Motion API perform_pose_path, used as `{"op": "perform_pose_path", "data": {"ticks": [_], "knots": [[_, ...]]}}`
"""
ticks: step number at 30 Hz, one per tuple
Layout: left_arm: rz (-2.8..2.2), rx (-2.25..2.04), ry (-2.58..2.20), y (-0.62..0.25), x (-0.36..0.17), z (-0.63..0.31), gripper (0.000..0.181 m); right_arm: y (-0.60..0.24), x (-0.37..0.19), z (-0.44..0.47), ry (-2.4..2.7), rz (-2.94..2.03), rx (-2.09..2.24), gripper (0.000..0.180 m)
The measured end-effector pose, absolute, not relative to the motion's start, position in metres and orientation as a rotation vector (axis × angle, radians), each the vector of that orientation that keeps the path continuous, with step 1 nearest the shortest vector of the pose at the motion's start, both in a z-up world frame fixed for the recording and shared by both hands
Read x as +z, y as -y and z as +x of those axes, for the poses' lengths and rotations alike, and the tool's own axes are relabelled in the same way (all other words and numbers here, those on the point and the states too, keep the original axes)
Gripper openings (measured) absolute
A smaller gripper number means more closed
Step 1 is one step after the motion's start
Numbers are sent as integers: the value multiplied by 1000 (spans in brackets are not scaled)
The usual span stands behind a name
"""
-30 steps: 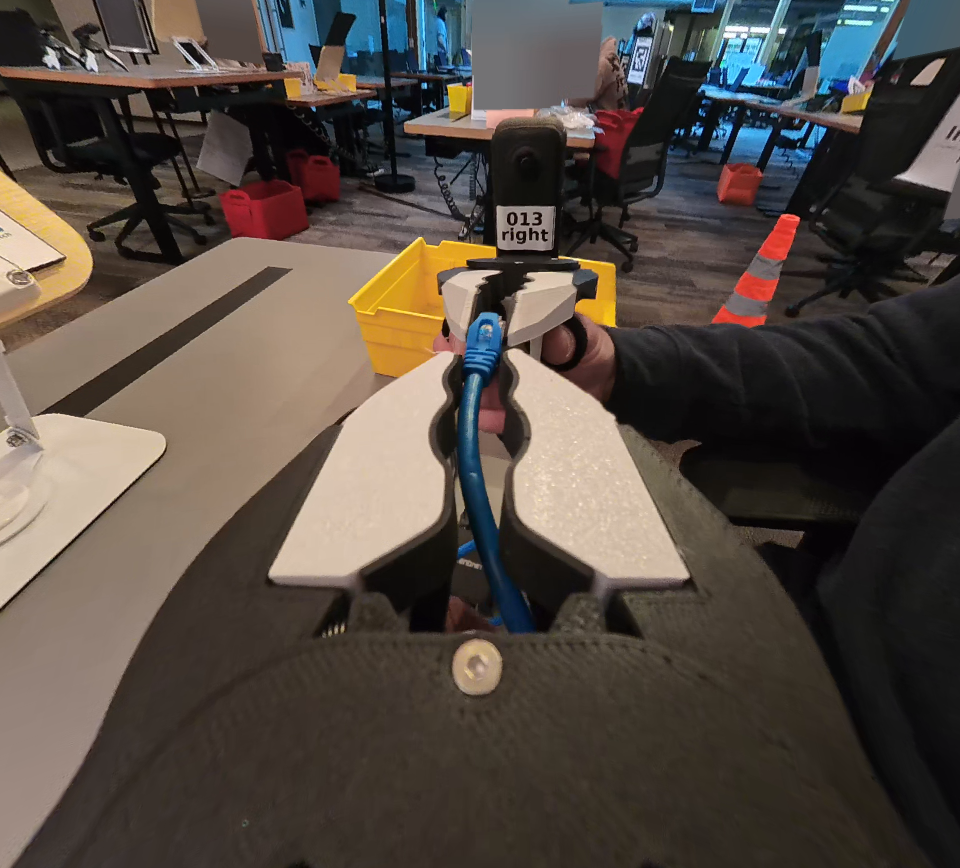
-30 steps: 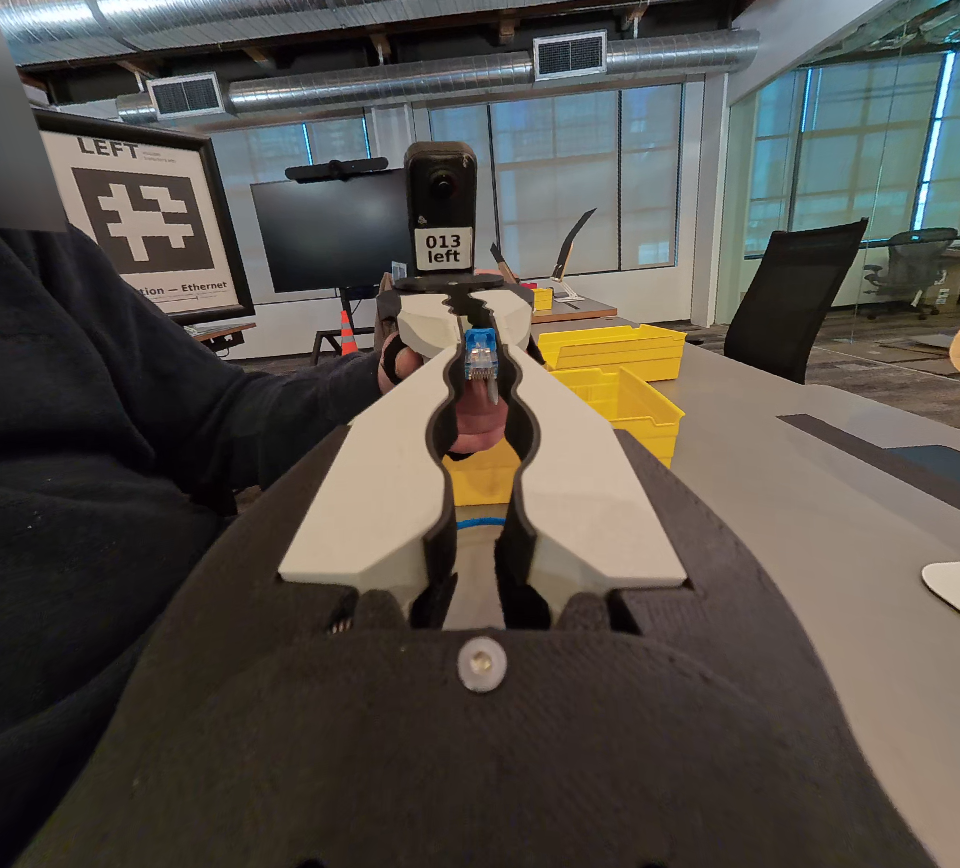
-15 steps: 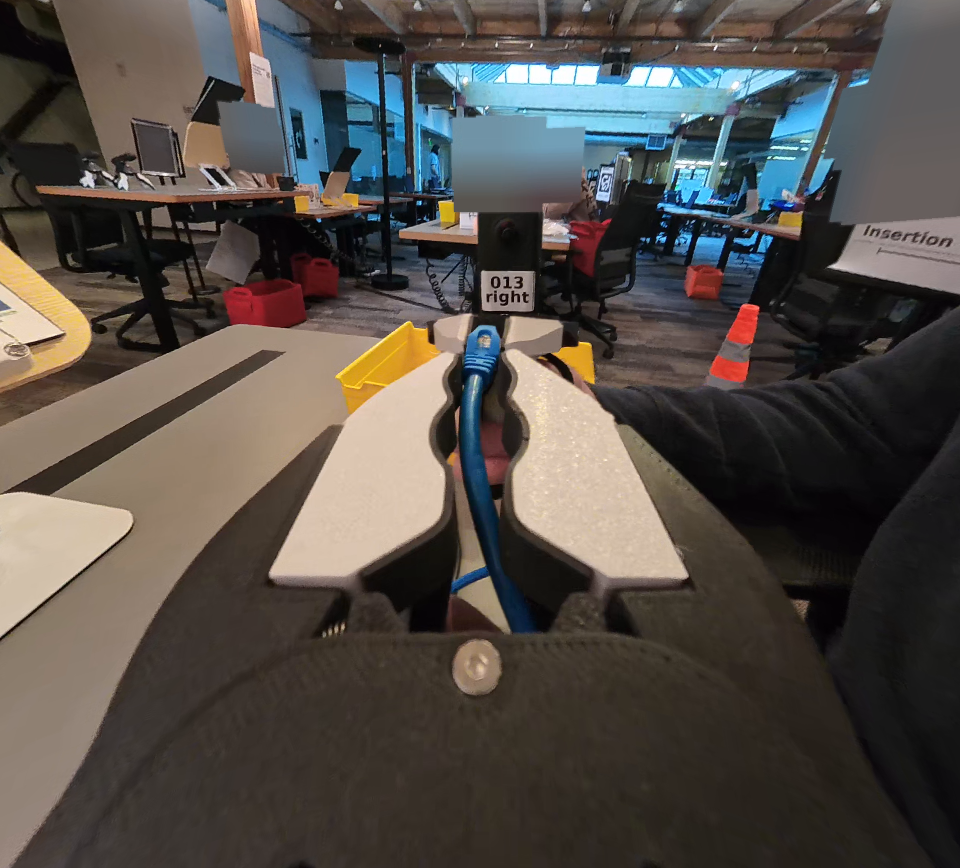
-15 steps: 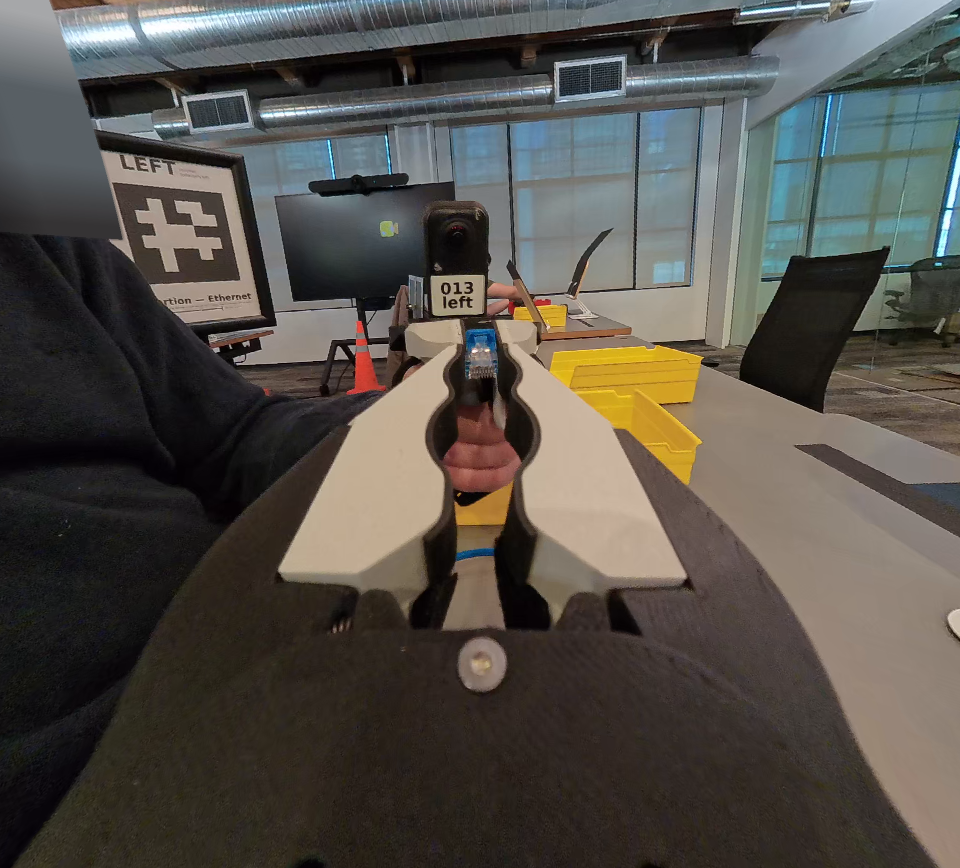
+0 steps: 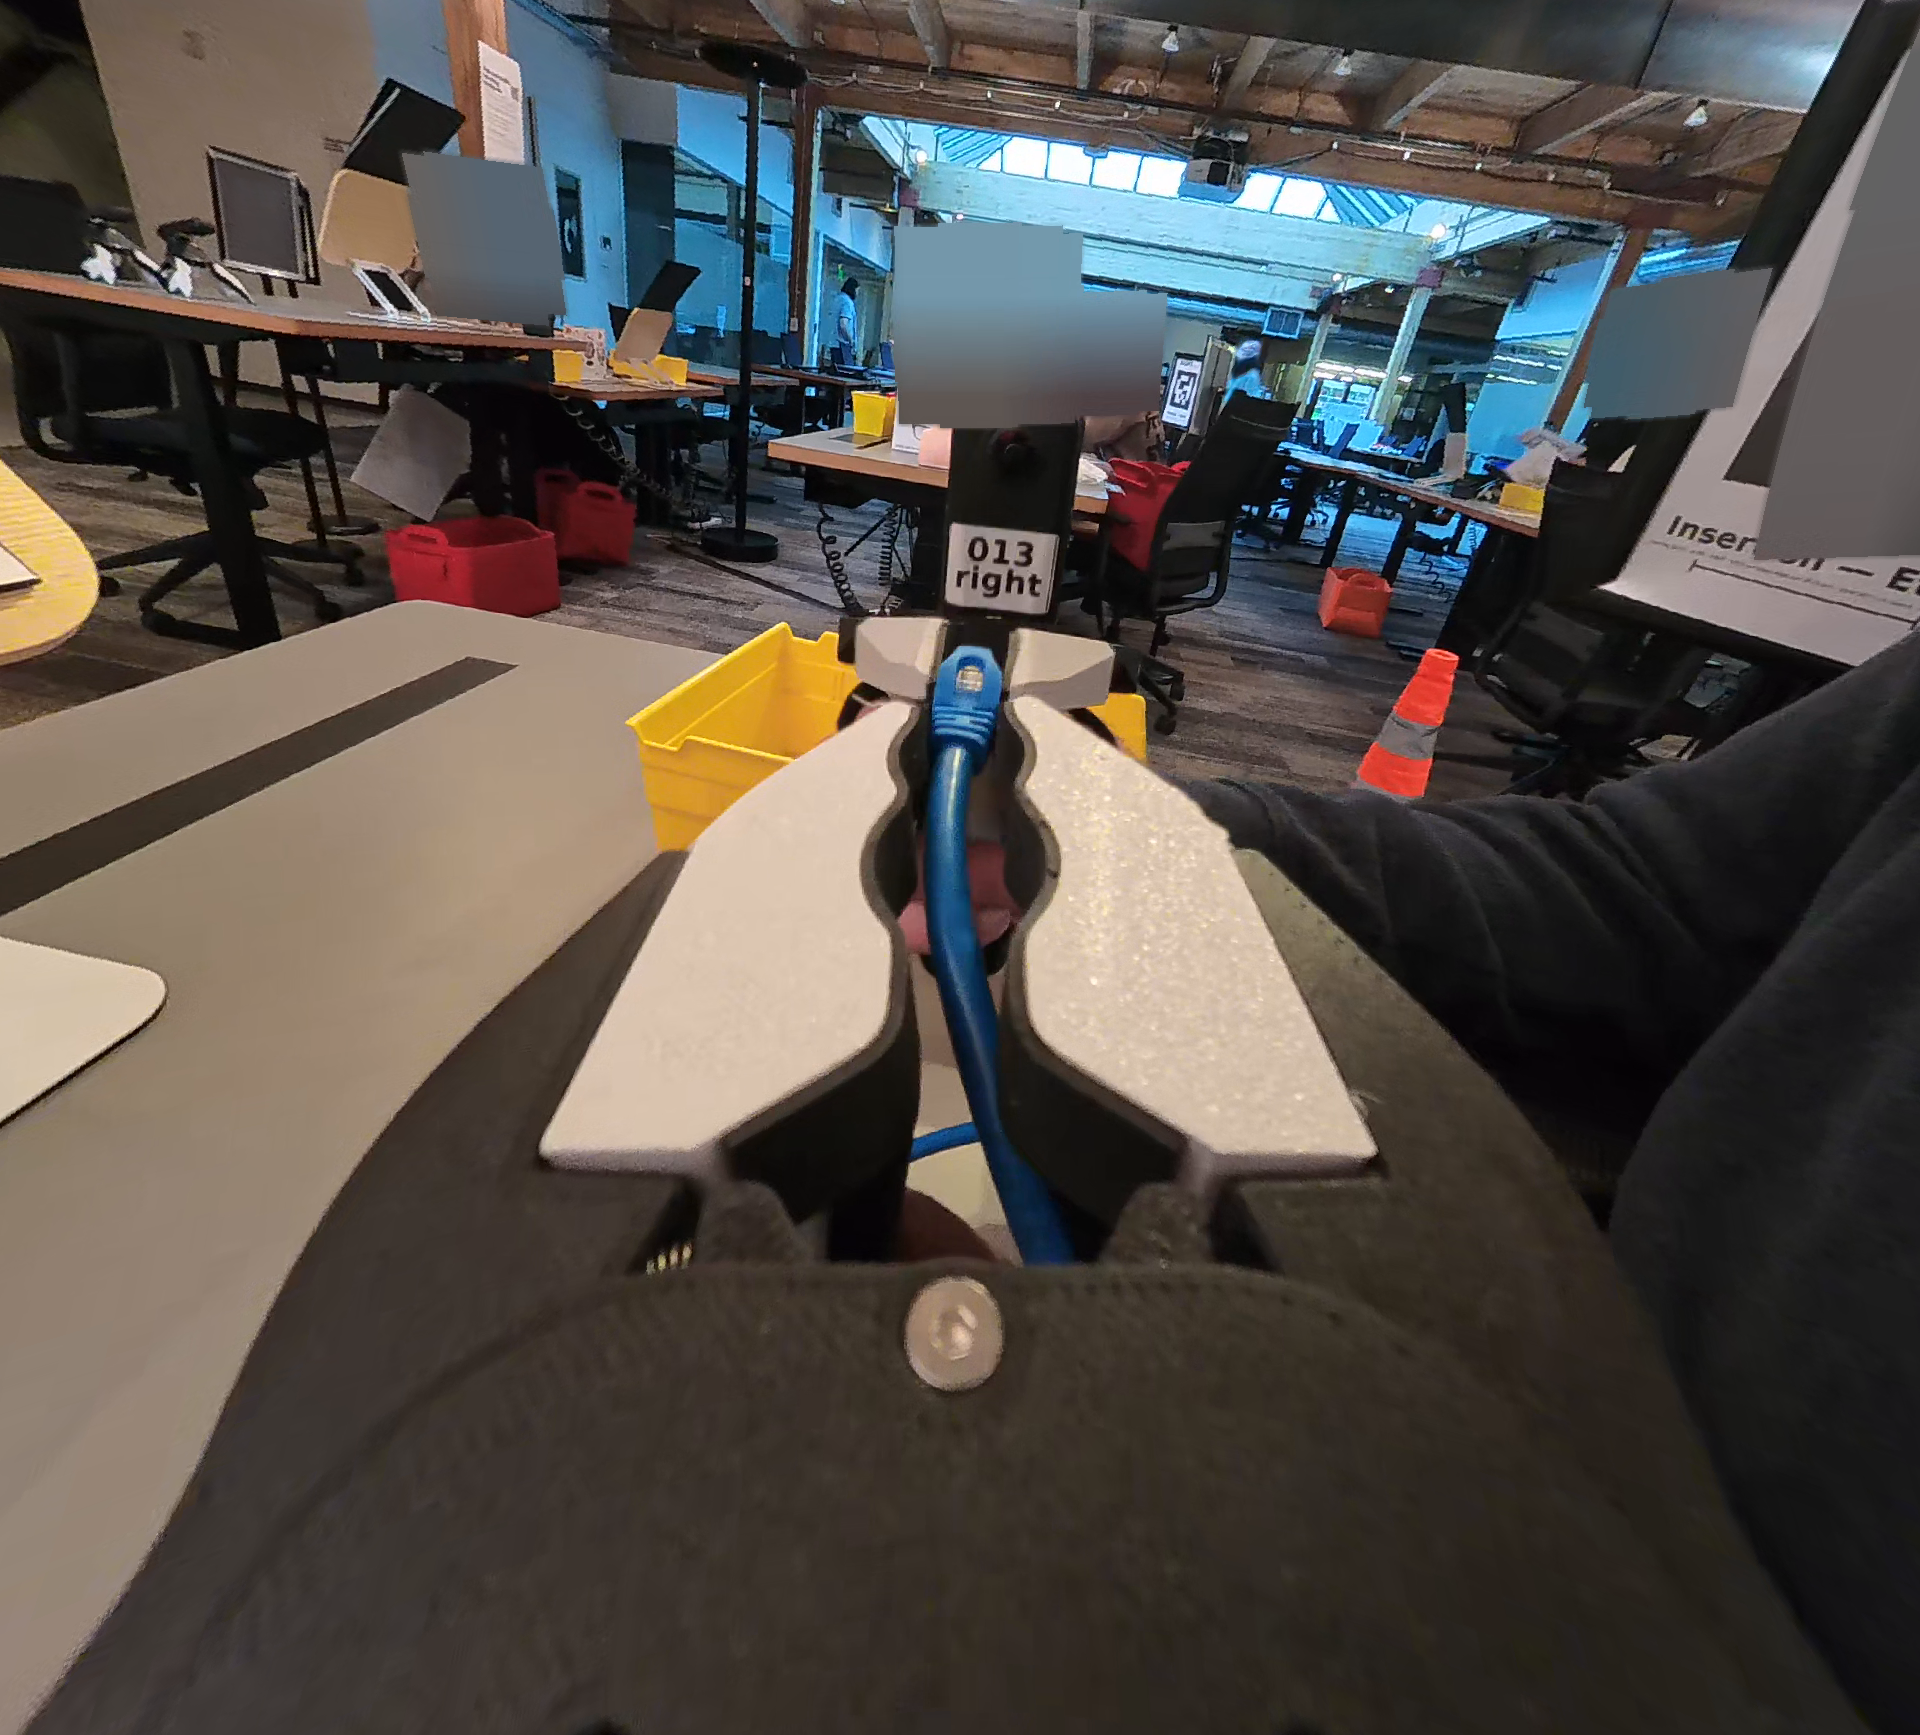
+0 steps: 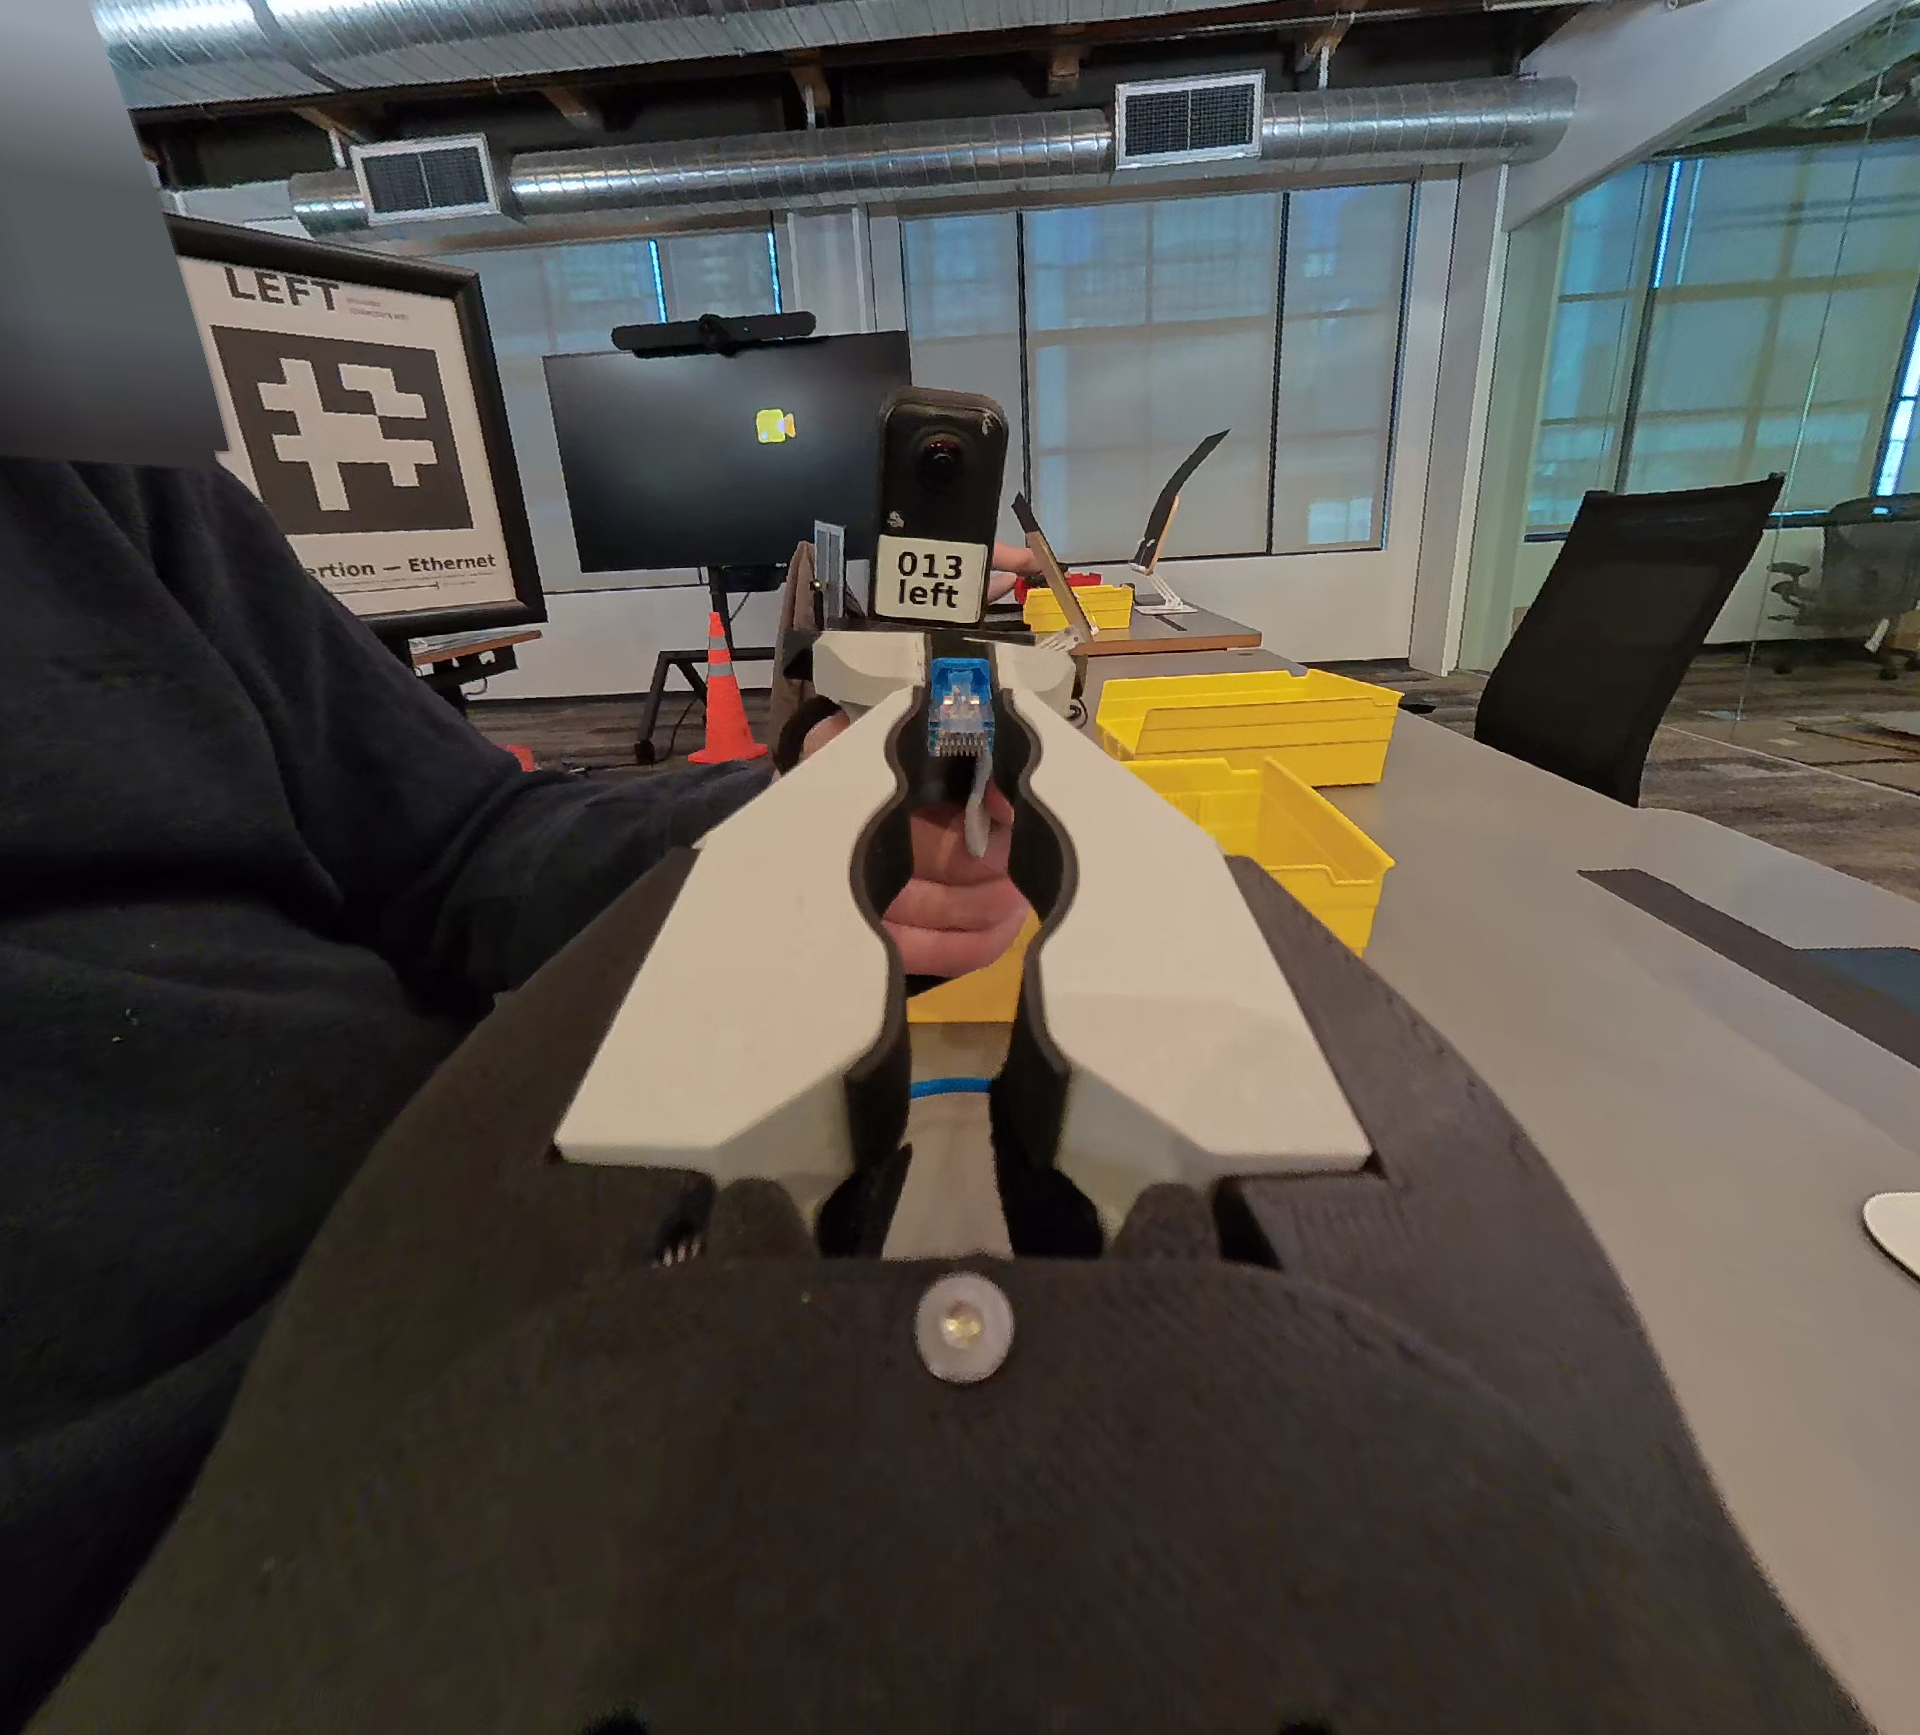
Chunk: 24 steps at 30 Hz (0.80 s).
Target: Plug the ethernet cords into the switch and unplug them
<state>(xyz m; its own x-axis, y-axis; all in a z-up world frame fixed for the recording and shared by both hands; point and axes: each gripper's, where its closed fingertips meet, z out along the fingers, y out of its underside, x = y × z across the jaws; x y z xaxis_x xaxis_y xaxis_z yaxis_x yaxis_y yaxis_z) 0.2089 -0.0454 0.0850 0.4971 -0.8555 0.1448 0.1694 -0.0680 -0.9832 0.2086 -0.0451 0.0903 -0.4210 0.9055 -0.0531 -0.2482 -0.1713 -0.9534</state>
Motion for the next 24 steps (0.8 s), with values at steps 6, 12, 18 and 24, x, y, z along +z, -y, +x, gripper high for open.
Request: {"op": "perform_pose_path", "data": {"ticks": [6, 12, 18, 24], "knots": [[-1416, -894, -665, 45, 83, 205, 11, 44, 89, 204, 1263, -880, 1686, 11], [-1441, -862, -659, 46, 82, 195, 11, 31, 91, 211, 1221, -927, 1672, 21], [-1553, -728, -658, 40, 63, 174, 12, 14, 31, 213, 1437, -1217, 1298, 35], [-1622, -647, -680, 43, 48, 161, 12, 6, -91, 225, 1889, -1566, 749, 56]]}}
